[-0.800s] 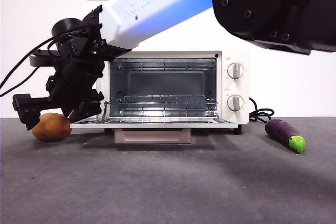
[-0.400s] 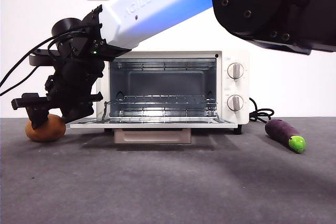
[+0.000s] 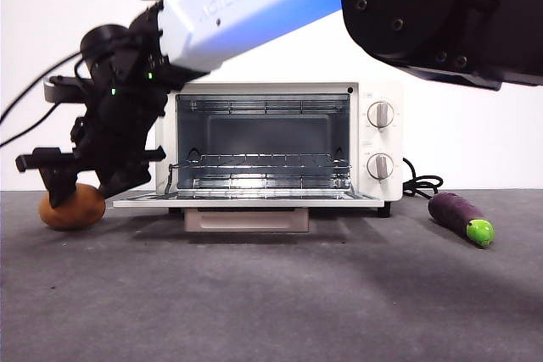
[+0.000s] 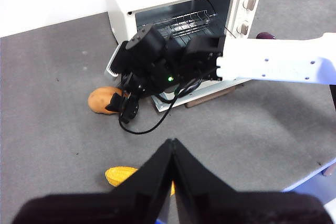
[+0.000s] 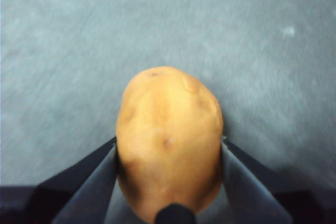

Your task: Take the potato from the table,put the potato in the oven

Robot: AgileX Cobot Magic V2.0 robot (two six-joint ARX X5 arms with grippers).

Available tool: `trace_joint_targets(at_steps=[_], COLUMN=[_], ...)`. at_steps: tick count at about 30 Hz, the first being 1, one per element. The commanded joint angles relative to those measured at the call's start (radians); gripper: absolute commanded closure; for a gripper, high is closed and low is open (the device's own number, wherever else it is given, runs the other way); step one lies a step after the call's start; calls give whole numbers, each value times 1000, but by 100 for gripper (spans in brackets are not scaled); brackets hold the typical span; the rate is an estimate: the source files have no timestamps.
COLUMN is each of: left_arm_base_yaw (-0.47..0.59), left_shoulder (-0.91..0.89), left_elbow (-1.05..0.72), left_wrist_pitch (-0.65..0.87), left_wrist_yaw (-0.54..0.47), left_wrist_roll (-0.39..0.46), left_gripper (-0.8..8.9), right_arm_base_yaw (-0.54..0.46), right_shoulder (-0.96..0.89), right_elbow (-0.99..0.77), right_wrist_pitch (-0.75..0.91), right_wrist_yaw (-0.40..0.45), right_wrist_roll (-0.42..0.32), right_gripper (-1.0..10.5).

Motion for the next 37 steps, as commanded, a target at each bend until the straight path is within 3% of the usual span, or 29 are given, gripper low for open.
trace_joint_targets(at_steps=[1, 11, 19, 25, 27, 30, 33, 37], left_arm_base_yaw=[-1, -1, -1, -1, -1, -1, -1, -1], left_shoulder=[0, 0, 0, 0, 0, 0, 0, 5], left_elbow=[-8, -8, -8, -8, -8, -8, -8, -8], left_wrist_pitch=[3, 3, 3, 4, 4, 4, 4, 4], left_wrist_yaw=[-3, -3, 1, 3, 3, 3, 3, -4], left_wrist_roll=[12, 11, -1, -31, -45, -67, -70, -77], left_gripper=[819, 819, 819, 819, 819, 819, 819, 819], right_arm_base_yaw=[9, 19, 13, 7, 7, 8, 9, 10], right_shoulder=[23, 20, -149, -319, -373, -465, -577, -813], right_elbow=[93, 457, 455, 454, 454, 454, 434, 205], right_wrist_pitch=[-49, -365, -661, -805, -808, -811, -814, -816], right_wrist_yaw=[0, 0, 30, 96, 140, 140, 235, 297], right_wrist_roll=[12, 28, 26, 0, 40, 55, 59, 66], right_gripper=[708, 735, 736, 823, 823, 823, 824, 823])
